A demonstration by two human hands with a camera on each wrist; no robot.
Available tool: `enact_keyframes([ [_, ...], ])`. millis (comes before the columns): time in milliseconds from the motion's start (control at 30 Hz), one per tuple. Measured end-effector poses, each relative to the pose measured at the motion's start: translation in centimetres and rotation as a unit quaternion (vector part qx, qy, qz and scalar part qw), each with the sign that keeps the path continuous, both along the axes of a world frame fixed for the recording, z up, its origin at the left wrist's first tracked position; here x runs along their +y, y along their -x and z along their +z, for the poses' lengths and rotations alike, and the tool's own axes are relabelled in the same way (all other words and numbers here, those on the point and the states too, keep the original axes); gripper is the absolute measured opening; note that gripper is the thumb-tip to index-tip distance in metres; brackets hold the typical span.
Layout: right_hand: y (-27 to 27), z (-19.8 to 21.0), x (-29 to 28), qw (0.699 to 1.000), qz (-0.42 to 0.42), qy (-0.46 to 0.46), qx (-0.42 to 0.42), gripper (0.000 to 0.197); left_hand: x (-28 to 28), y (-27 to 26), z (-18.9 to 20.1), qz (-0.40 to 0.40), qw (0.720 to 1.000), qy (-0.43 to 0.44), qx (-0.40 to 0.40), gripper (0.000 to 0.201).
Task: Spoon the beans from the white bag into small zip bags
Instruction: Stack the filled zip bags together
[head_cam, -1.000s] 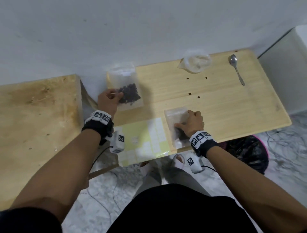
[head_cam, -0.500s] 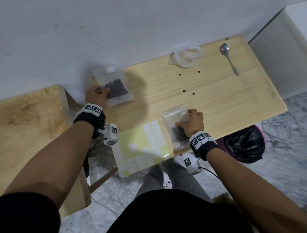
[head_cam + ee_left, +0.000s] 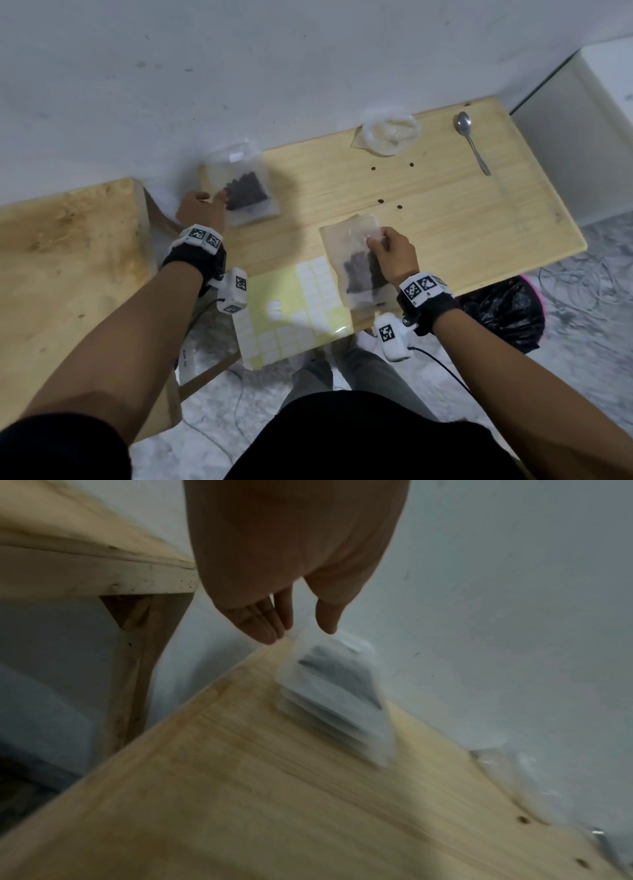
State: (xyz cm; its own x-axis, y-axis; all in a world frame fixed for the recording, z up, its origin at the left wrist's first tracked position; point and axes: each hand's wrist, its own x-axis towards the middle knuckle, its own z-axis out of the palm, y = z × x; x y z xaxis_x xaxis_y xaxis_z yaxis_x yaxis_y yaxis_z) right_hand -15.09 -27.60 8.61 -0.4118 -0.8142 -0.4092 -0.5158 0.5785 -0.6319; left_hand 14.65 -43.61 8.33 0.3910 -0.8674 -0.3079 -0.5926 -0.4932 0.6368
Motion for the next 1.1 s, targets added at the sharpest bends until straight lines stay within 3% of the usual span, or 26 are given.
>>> enact_keyframes([
  [133, -2.0, 0.6, -1.4, 0.996, 0.022, 0.057, -0.061, 0.013, 3.6, 0.9, 0.5, -0.021, 0.989, 0.048, 0.141, 0.03],
  [267, -5.5, 1.3, -2.4, 0.986, 0.043, 0.081, -0.142, 0.02, 8.3, 2.4, 0.8, -0.091, 0.93, -0.012, 0.355, 0.024],
  [400, -9.0, 1.5, -2.5, 0.971, 0.07, 0.093, -0.208, 0.029, 12.1, 2.5, 1.4, -0.058, 0.891, -0.037, 0.449, 0.017],
  [500, -10.6, 0.6, -2.3, 0.967, 0.096, 0.077, -0.224, 0.045, 13.8, 0.9, 1.1, -0.024, 0.891, -0.014, 0.452, 0.009],
  [633, -11.4, -0.7, -1.1, 0.969, 0.14, 0.055, -0.195, 0.035, 15.0, -2.0, 0.7, 0.054, 0.902, 0.03, 0.427, 0.009],
  [800, -12.3, -2.7, 1.0, 0.953, 0.298, 0.001, -0.048, 0.023, 15.6, -5.4, 0.7, 0.145, 0.907, 0.072, 0.39, 0.01],
  [967, -14.0, -3.0, 1.3, 0.938, 0.346, 0.007, 0.004, 0.015, 15.9, -6.5, 0.6, 0.165, 0.907, 0.095, 0.376, 0.019],
  [1100, -14.7, -3.6, 1.2, 0.941, 0.337, -0.007, 0.038, 0.007, 16.1, -6.8, 0.6, 0.183, 0.904, 0.096, 0.374, 0.017],
])
